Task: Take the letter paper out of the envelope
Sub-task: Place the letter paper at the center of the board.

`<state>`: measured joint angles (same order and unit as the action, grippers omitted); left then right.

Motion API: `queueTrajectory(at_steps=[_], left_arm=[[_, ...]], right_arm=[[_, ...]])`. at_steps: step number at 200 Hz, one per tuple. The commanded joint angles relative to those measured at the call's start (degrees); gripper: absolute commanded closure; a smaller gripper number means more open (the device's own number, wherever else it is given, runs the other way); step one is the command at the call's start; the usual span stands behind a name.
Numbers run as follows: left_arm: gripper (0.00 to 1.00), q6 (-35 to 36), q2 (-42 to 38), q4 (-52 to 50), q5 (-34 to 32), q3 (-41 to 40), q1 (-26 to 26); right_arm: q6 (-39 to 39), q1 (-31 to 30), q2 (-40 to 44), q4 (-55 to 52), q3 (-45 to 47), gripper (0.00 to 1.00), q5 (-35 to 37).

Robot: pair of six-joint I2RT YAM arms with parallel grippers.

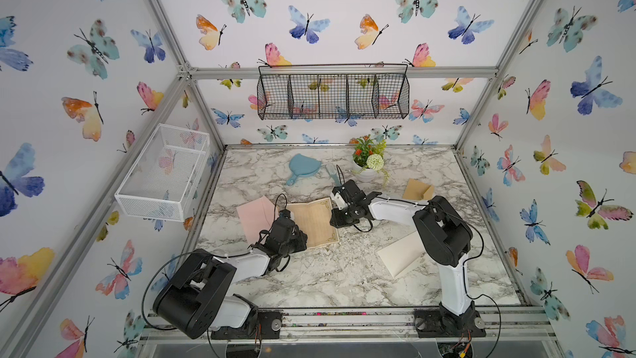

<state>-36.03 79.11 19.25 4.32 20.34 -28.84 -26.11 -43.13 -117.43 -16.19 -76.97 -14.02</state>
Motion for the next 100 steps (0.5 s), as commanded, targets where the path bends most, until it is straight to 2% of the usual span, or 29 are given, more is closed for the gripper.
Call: queueTrajectory(at_steps=[1, 26, 59, 100], left_arm=[[0.78, -0.2, -1.2, -2.9, -1.2, -0.5, 0.1], [0.78, 0.1, -5.5, -5.5, -0.9, 0.2, 0.1], [0.76, 0.9, -16.2, -9.8, 0.0, 1.6, 0.0], [0.74, 2.4, -22.1, -16.4, 1.0, 6.7, 0.1]], right_arm=[[0.8, 0.2, 2.1, -2.7, 0.7, 0.75, 2.7], [0.7, 0.2, 4.7, -2.7, 1.2, 0.73, 2.4], [0.1, 0.2, 12.7, -0.9, 3.9, 0.69, 3.1], [0.2, 0.2, 18.4, -0.9, 5.0, 0.73, 2.7]])
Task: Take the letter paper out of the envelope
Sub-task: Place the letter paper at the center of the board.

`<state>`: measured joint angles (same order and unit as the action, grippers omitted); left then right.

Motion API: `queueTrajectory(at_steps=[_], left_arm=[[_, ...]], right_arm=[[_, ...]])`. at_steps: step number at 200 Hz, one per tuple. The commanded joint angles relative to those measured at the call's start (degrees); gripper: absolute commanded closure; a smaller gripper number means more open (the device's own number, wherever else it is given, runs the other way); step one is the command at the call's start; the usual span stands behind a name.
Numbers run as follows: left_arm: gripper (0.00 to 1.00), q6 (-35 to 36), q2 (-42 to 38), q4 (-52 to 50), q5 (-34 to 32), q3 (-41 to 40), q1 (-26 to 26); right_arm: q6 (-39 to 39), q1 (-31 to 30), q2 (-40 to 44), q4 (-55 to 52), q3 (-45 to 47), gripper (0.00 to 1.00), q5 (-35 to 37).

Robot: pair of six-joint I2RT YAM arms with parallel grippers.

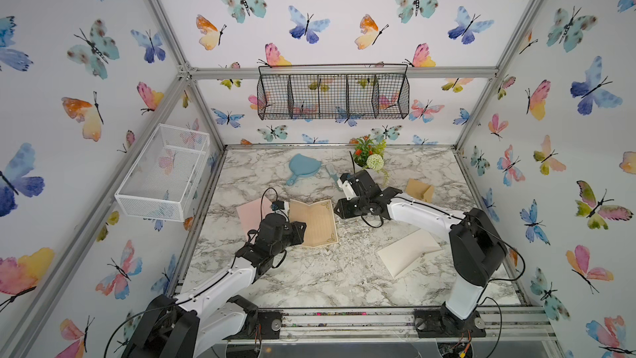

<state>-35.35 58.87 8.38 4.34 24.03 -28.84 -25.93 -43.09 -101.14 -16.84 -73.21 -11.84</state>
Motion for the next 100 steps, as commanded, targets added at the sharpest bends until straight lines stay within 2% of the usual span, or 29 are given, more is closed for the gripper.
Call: queueTrajectory(at_steps=[1, 21, 41, 51, 65, 78, 89, 100], left_arm=[[0.74, 1.7, -1.9, -5.6, 1.0, 3.1, 0.1], [0.74, 1.3, -2.7, -6.5, 2.2, 3.8, 0.2], [0.74, 0.6, -4.5, -6.6, 3.4, 3.5, 0.1], [0.74, 0.2, -5.7, -6.6, 4.3, 3.4, 0.1], [0.74, -0.3, -7.7, -6.2, 6.2, 3.1, 0.1], [0.74, -0.9, -9.1, -5.3, 7.6, 3.2, -0.2], [0.74, -1.3, -9.6, -4.8, 8.2, 3.8, -0.4], [0.73, -1.6, -9.5, -4.5, 8.9, 4.6, -0.7]], right_arm=[[0.0, 0.1, 2.3, -0.3, 1.2, 0.73, 0.6], [0.3, 0.1, 5.4, -0.8, 2.8, 0.73, 2.9], [2.5, 1.8, 9.9, -3.7, 5.3, 0.64, 7.3], [3.5, 6.4, 12.5, -5.5, 7.4, 0.63, 6.8], [4.8, 16.4, 16.5, -5.1, 12.3, 0.63, 1.2], [6.1, 24.7, 19.7, -3.9, 16.3, 0.63, -0.9], [7.3, 28.7, 20.8, -5.0, 17.5, 0.62, -0.1], [7.8, 30.8, 20.8, -6.9, 17.8, 0.53, 3.7]])
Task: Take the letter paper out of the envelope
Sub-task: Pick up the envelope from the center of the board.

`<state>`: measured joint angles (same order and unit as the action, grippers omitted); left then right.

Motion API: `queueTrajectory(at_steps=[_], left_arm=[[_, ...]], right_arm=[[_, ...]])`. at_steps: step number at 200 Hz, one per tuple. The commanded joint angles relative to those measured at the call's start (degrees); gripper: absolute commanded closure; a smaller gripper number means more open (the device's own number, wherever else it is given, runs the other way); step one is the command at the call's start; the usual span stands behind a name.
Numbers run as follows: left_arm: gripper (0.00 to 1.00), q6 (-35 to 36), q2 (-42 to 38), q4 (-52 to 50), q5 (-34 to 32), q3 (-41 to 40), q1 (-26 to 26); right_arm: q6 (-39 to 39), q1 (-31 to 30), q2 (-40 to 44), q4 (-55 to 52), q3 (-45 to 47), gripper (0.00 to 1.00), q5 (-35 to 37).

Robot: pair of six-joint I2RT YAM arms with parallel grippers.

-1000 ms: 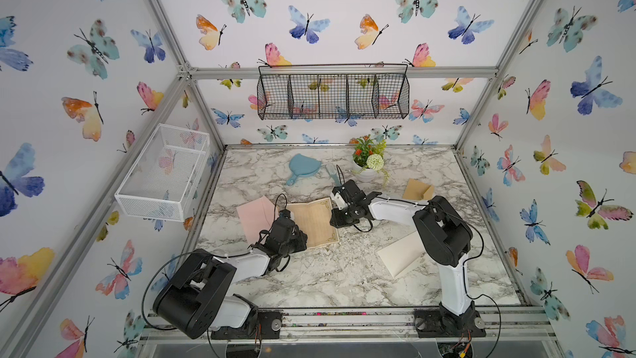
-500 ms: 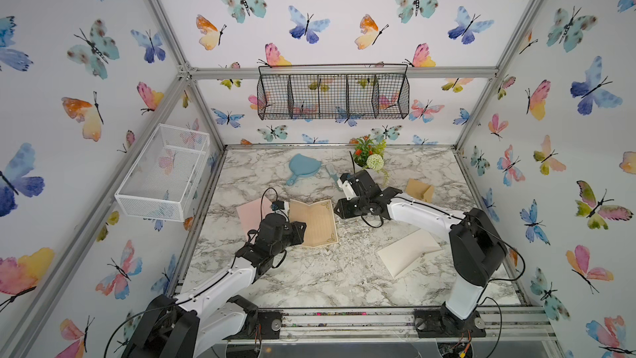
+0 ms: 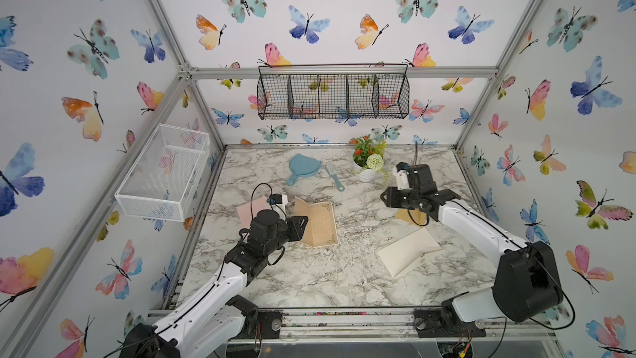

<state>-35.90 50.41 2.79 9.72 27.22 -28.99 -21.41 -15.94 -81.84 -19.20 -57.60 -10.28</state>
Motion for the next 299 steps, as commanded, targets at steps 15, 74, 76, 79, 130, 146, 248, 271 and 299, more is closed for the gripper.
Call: queueTrajectory(at_steps=[15, 74, 76, 79, 130, 146, 248, 271, 299], left_arm=[[0.73, -1.4, 0.0, 1.5, 4.1, 2.8, -1.2], [0.73, -1.1, -0.1, 0.7, 3.3, 2.7, -2.5], [0.73, -1.2, -0.3, 0.5, 3.3, 2.6, -2.5], [0.73, -1.1, -0.4, 0.5, 3.3, 2.3, -2.5], [0.73, -1.4, -0.9, 0.4, 3.4, 1.0, -2.6], [0.73, -1.4, -1.1, 0.4, 3.6, 0.7, -2.6], [0.73, -2.2, -1.7, 1.1, 3.2, -0.2, -2.6], [0.73, -2.3, -1.7, 1.1, 3.1, -0.3, -2.6], [0.73, -2.4, -1.7, 1.5, 3.1, -0.3, -2.6]], right_arm=[[2.7, 3.8, -0.2, -6.8, 1.4, 0.41, 12.8], [-4.0, 5.4, -9.8, -7.6, 0.6, 0.22, 28.4], [-4.2, 5.4, -10.1, -7.7, 0.6, 0.22, 28.9], [-4.4, 5.4, -10.6, -7.8, 0.6, 0.22, 29.4], [-4.1, 7.0, -17.8, -5.3, -1.2, 0.22, 29.6], [-3.3, 8.1, -18.8, -4.5, -1.5, 0.25, 28.2], [1.5, 10.5, -16.5, 0.3, 2.3, 0.98, 25.7], [2.0, 10.5, -14.7, 0.5, 3.7, 0.98, 26.2], [2.4, 10.5, -10.9, -0.3, 4.4, 0.98, 25.8]])
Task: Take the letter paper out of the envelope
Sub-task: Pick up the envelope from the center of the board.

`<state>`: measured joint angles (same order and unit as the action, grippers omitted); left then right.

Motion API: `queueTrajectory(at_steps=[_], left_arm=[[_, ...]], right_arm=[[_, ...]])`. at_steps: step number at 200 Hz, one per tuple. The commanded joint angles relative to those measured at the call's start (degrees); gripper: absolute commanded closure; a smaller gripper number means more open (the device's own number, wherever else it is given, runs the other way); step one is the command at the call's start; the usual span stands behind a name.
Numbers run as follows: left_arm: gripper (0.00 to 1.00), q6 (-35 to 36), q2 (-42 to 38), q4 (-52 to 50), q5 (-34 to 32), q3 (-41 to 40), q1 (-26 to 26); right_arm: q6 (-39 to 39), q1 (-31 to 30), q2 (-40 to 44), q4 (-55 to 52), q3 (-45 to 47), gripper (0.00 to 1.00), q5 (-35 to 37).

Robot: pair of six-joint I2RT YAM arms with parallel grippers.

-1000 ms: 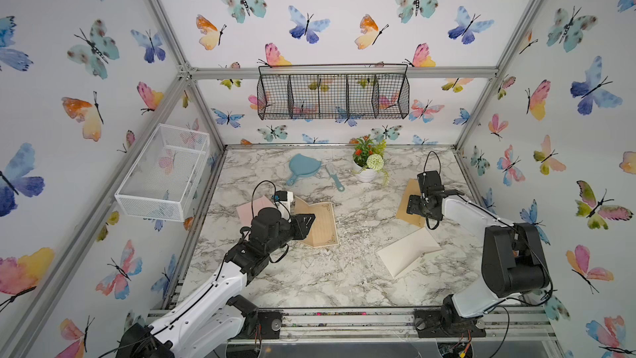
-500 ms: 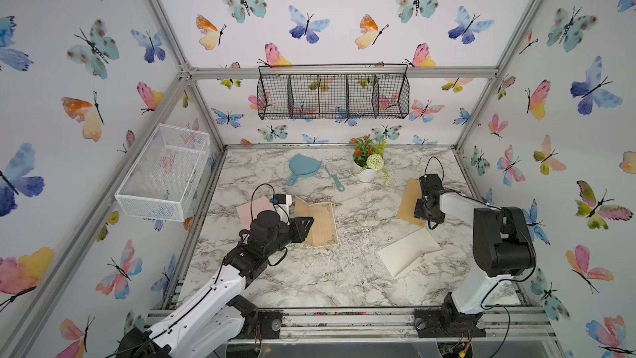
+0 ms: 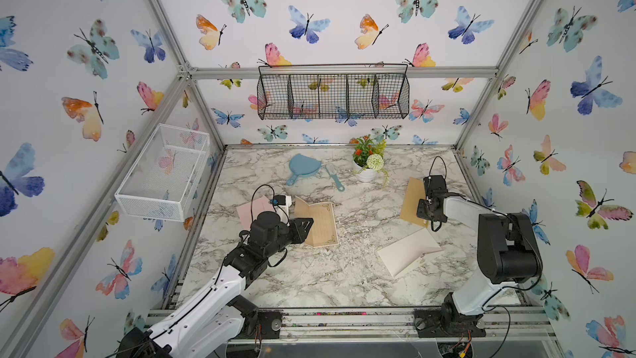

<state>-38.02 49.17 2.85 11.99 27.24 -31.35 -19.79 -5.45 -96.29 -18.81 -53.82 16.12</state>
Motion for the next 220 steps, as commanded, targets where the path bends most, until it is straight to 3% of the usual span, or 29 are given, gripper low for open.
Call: queueTrajectory(at_steps=[1, 59, 72, 90, 128, 155, 199, 220], left_arm=[[0.73, -0.4, -0.4, 1.5, 0.8, -0.3, -0.2], [0.73, -1.3, -0.9, 2.8, 0.4, -0.1, -0.3], [0.64, -1.8, -0.4, 4.7, 1.6, 0.1, -0.3], [0.54, -3.0, 1.7, 8.5, 5.3, 0.5, -0.4], [0.48, -7.6, 5.8, 20.7, 13.9, -0.6, -0.6], [0.42, -6.9, 6.4, 26.9, 20.2, -1.1, -1.0], [0.38, -4.6, 4.7, 27.3, 20.9, 0.6, -3.1], [0.38, -4.6, 4.2, 27.3, 19.4, 0.5, -3.4]], right_arm=[[0.8, 0.0, 3.7, -0.8, 0.6, 0.98, -0.8], [2.5, -0.3, 23.1, -9.5, -1.9, 0.98, -8.4], [3.3, -0.5, 27.9, -10.7, -2.3, 0.98, -11.4], [4.3, -1.0, 33.0, -11.7, -2.9, 0.98, -17.9], [5.0, -4.3, 39.9, -13.1, -2.0, 0.99, -34.3], [5.1, -4.7, 45.4, -11.4, 0.3, 0.99, -47.8], [4.3, -4.8, 50.3, -7.8, 1.3, 0.99, -64.6], [5.4, -5.7, 49.8, -9.3, 1.5, 0.98, -64.4]])
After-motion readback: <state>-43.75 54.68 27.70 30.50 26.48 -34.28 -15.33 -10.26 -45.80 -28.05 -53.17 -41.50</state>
